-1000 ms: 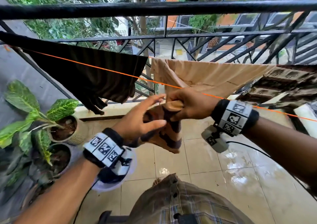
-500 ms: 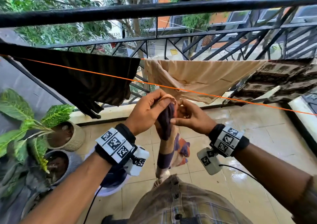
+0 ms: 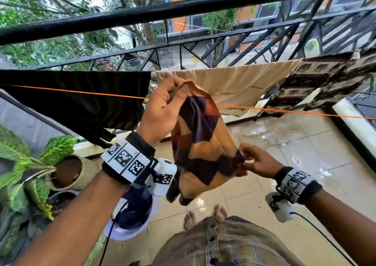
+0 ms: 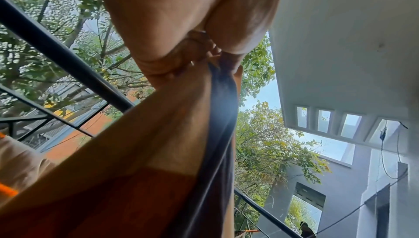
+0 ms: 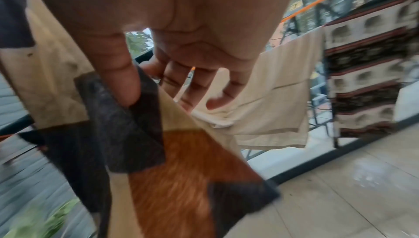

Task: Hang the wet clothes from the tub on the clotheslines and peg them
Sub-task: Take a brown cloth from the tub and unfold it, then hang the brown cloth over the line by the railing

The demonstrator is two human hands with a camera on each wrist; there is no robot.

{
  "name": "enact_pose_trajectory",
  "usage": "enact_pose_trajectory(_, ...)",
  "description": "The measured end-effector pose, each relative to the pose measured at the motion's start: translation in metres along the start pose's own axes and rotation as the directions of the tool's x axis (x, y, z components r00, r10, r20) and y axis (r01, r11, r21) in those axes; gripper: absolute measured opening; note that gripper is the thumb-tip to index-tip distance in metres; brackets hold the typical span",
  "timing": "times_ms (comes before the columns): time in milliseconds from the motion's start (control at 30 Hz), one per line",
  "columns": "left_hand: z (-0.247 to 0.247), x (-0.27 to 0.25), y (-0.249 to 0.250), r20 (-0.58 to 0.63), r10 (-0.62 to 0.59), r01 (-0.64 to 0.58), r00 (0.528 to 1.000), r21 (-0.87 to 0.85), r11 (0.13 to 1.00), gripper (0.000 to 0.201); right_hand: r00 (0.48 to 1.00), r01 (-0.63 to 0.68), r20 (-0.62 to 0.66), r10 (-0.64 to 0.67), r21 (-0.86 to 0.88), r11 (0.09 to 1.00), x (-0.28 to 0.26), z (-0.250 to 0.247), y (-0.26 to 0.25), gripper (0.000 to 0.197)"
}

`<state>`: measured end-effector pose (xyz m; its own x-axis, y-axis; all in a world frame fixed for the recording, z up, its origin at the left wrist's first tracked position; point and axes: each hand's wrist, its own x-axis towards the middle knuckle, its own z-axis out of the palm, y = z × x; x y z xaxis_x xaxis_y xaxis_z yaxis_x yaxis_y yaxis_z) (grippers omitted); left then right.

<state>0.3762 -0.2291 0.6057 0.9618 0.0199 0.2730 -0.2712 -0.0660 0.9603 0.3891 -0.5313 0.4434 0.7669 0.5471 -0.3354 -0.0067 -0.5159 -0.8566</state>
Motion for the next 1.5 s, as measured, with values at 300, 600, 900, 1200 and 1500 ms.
enact_pose_trajectory(300,0.08,0.031,0.019,0.233,0.015,-0.012,0.972,-0.013,1.0,0.009,0.983,-0.164,-0.084,0.162,-0.01,0.986,-0.071,-0.041,0.054,0.042)
enact_pose_trajectory(600,0.197,0.072,0.027,0.246,0.045,-0.057,0.968,0.04,0.998,0.02,0.793,0.027,-0.587,0.163,0.302,0.953,-0.154,-0.165,0.107,0.057)
enact_pose_trajectory(900,0.333,0.12,0.014,0.198,-0.008,-0.032,0.98,0.195,0.98,0.023,0.924,-0.209,-0.33,0.191,-0.02,0.978,-0.264,-0.308,0.156,0.053)
enact_pose_trajectory(1200,0.454,0.124,0.025,0.502,-0.045,-0.177,0.864,0.386,0.905,0.024,0.78,-0.402,-0.523,0.345,0.004,0.915,-0.312,-0.394,0.23,0.019)
enact_pose_trajectory(1500,0.488,0.151,-0.031,0.782,-0.436,-0.552,0.446,0.624,0.553,0.041,0.58,-0.098,-0.768,0.273,0.267,0.959,-0.325,-0.415,0.228,0.016)
